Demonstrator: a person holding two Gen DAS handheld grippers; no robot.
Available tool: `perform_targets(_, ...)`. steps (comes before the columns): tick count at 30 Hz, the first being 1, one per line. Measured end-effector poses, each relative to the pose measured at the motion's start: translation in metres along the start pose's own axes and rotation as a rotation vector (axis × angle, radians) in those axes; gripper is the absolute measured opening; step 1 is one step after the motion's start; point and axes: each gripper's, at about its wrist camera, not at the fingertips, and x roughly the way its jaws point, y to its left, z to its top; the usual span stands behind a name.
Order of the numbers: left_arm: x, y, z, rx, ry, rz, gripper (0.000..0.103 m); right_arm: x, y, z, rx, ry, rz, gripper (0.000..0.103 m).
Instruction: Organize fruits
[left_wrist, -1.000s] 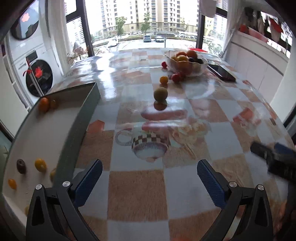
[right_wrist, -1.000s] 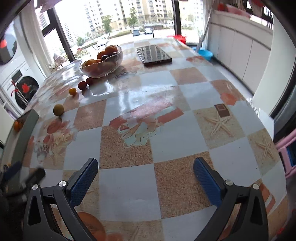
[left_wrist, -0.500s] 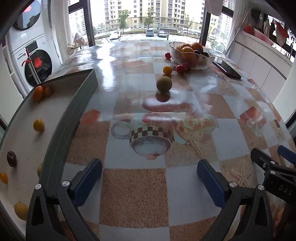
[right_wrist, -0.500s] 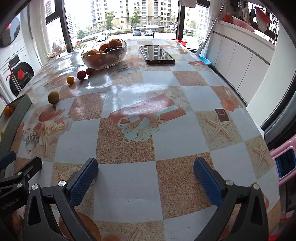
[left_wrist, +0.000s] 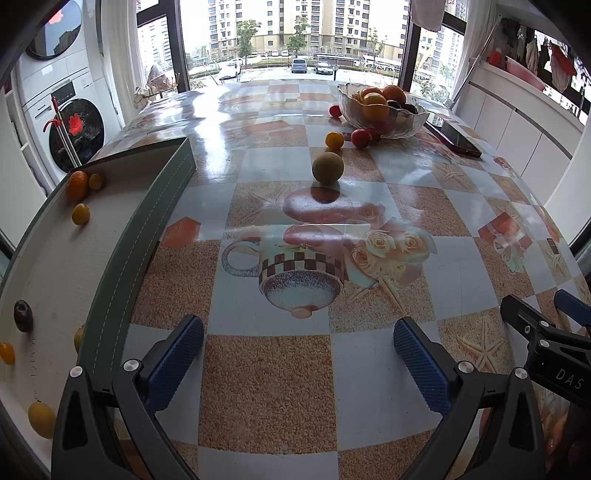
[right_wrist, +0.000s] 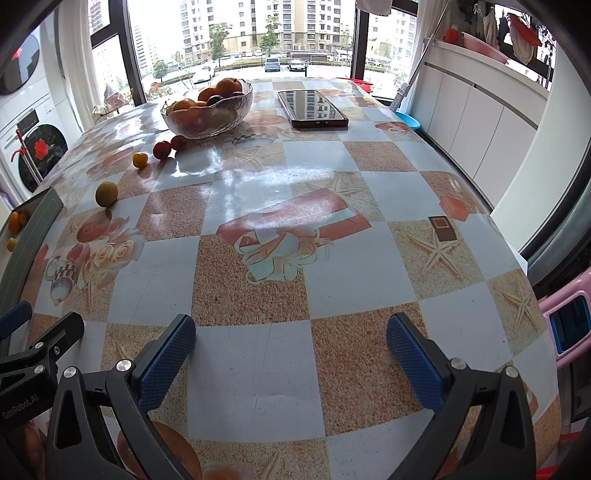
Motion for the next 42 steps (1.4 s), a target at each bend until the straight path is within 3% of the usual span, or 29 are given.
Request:
perform_targets(37,0.000,0.000,0.000,-0.001,0.000,0.000,0.103,0.000,-0.001,-0.001,-0.004,0.007,-0.003,0.103)
perform_targets(39,0.000,0.000,0.000,-0.001,0.000,0.000,0.103,0.002,-0.001,0.004,-0.009,0.046,0.000,0.103)
perform_targets(42,0.000,0.000,0.001,-0.001,0.000,0.000,0.103,0.014,0.001,0.026,0.000,0.190,0.004,0.103)
